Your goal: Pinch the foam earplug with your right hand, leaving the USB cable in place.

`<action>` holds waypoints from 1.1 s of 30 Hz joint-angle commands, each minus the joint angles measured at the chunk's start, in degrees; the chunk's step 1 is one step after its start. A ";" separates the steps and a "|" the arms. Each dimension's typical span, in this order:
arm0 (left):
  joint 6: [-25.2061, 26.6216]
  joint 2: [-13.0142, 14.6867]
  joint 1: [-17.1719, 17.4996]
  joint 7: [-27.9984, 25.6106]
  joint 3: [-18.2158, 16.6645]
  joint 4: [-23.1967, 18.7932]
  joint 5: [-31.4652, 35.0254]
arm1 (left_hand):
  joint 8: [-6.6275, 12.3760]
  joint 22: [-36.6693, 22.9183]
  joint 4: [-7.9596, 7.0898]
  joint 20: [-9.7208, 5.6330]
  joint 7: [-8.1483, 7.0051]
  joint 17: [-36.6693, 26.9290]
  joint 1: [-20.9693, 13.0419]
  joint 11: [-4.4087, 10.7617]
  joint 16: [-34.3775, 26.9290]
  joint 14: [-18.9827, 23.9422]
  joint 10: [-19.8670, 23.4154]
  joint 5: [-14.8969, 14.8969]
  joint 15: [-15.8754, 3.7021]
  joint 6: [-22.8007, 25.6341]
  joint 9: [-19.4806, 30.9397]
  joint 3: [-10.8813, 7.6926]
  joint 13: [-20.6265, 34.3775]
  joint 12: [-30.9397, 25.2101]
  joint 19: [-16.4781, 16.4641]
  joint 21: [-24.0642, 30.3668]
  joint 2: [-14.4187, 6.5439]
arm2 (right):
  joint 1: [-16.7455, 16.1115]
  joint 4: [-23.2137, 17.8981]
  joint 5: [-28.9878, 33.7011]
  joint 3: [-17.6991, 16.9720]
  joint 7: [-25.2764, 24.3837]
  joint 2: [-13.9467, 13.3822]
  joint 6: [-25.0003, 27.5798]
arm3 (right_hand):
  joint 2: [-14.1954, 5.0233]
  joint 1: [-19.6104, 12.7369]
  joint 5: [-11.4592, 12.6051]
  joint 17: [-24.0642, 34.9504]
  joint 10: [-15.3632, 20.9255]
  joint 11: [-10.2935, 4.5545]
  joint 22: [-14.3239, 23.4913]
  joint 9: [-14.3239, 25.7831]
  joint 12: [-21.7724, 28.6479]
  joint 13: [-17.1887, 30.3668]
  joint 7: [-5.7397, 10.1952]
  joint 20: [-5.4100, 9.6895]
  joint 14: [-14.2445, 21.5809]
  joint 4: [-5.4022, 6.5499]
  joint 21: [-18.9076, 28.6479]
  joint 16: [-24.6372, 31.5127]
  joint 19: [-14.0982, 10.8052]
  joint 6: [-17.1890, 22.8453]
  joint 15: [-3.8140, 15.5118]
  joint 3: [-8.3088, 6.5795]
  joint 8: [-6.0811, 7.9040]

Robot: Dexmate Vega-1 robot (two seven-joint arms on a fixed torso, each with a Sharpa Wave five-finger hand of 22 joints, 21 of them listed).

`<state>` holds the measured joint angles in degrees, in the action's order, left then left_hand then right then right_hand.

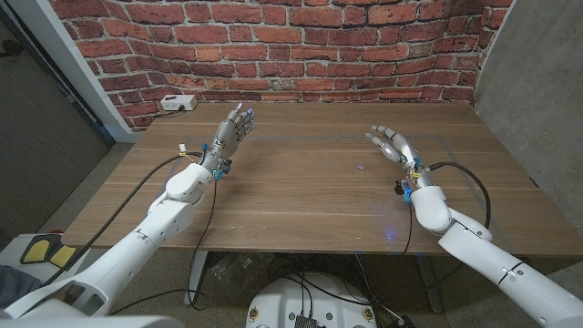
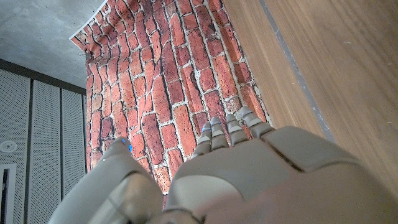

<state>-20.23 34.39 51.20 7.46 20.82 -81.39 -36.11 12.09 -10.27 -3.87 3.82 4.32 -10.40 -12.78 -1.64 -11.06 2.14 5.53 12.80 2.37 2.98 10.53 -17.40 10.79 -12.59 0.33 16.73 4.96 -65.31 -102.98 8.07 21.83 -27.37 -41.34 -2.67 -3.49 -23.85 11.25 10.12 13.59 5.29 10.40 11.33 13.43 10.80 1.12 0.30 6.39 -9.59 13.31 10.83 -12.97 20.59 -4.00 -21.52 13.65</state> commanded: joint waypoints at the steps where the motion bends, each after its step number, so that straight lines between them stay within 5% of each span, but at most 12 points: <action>1: 0.56 0.10 -0.17 -0.01 0.19 -0.07 0.15 | 0.28 -0.07 0.05 0.41 0.06 -0.14 -0.68 -0.12 -0.18 0.55 0.50 0.48 -0.12 0.55 0.10 0.26 0.27 -0.19 -0.03 -0.22 0.00 | 0.94 -3.04 7.66 3.00 -2.47 -0.60 11.21 | 0.22 -1.84 -0.12 0.20 0.36 -0.41 0.10 0.30 0.18 0.20 0.33 0.07 0.49 -0.74 -0.42 -0.14 -0.67 0.92 0.17 -0.40 0.60; 17: 0.32 0.18 -0.13 0.01 0.10 -0.10 0.20 | 0.21 -0.07 0.06 0.91 0.09 -0.14 -0.81 -0.12 -0.13 0.71 0.84 0.49 -0.17 0.88 0.10 0.34 0.28 -0.18 -0.15 -0.44 -0.15 | 3.10 -7.32 15.23 7.89 -0.76 -2.05 24.50 | 2.43 -9.47 -0.09 0.19 0.06 -1.95 0.00 0.39 -0.20 0.23 2.31 0.05 0.24 -1.41 -1.10 -0.41 -0.37 5.25 0.88 -1.91 2.28; 33: 0.73 0.42 0.43 -0.07 0.05 -0.91 -0.10 | 0.21 -0.07 0.07 1.16 0.21 -0.14 -0.93 -0.15 -0.14 0.98 1.25 0.48 -0.10 1.39 0.11 0.40 0.29 -0.20 -0.16 -0.71 -0.32 | 6.40 -10.52 20.84 13.73 5.78 -3.07 36.53 | 4.11 -14.26 0.31 0.22 -1.95 -1.77 0.05 0.49 -1.02 0.32 3.51 -0.25 -1.58 -1.15 -1.81 -0.73 1.26 6.22 0.24 -2.57 2.61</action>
<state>-19.77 34.56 51.12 7.49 20.97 -81.57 -36.01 12.08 -10.23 -3.62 4.63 4.41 -10.40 -13.32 -1.74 -11.06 2.76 6.25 12.80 2.36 3.91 10.53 -17.16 10.79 -12.59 0.12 16.29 4.42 -61.07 -111.51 25.39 31.81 -25.61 -43.69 26.48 0.69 -37.27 11.24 10.28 12.00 3.55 10.40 11.60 12.49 10.80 4.19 0.00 5.21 -10.82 11.65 10.16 -12.23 26.32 -3.53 -23.58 15.93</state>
